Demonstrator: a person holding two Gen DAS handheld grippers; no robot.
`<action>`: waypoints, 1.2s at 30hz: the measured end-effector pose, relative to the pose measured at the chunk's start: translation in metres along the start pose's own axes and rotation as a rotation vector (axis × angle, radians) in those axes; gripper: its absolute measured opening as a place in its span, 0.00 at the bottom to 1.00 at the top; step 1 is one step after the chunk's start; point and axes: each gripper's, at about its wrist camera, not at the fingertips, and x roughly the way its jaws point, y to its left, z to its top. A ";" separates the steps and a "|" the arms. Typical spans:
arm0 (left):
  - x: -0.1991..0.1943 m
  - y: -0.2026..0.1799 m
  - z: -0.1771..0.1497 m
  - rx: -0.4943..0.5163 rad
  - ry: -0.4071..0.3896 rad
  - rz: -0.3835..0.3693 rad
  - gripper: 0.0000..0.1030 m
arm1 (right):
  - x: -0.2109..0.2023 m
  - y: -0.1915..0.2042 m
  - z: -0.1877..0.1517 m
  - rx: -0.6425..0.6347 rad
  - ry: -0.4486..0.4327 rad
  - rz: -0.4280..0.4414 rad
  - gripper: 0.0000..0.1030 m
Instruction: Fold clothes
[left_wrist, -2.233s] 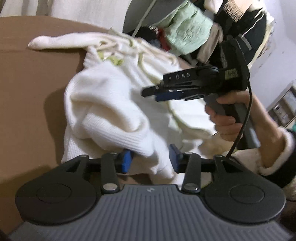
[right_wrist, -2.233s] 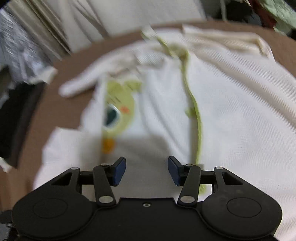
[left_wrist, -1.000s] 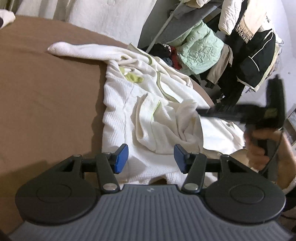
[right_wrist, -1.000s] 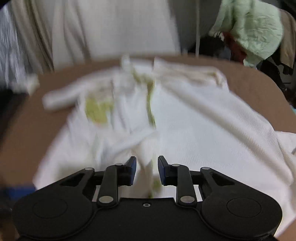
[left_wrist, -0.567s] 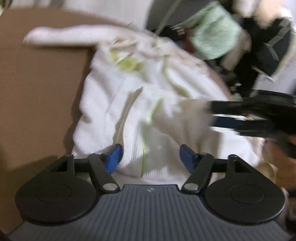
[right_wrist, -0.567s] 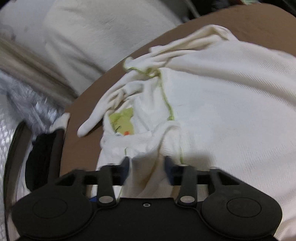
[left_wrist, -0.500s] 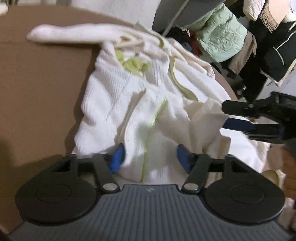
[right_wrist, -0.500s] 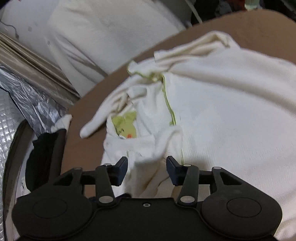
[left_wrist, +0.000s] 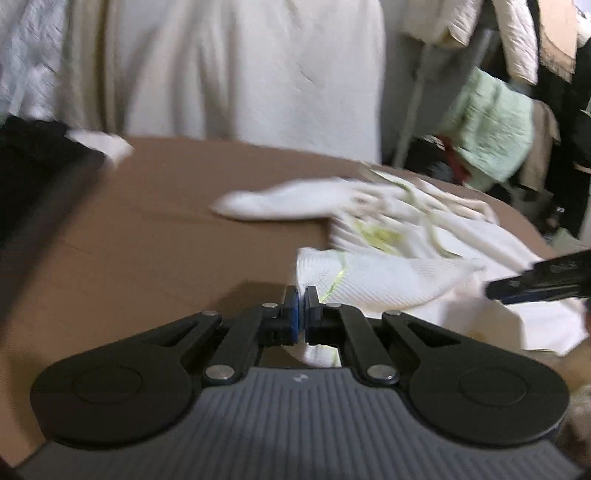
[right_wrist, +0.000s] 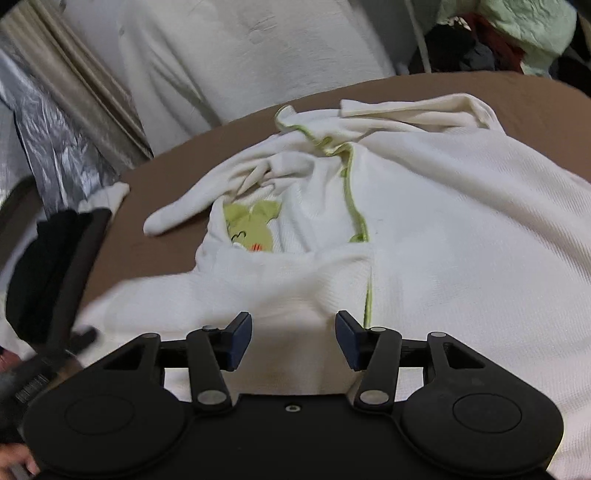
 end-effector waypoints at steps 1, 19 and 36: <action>-0.005 0.011 0.004 0.007 -0.016 0.031 0.02 | -0.002 0.003 -0.001 -0.005 -0.012 0.000 0.54; -0.065 0.272 0.012 -0.240 -0.263 0.700 0.03 | 0.029 0.072 -0.049 -0.326 0.100 0.108 0.57; -0.059 0.230 -0.013 -0.157 -0.053 0.432 0.44 | -0.052 0.165 0.029 -0.221 0.493 0.138 0.57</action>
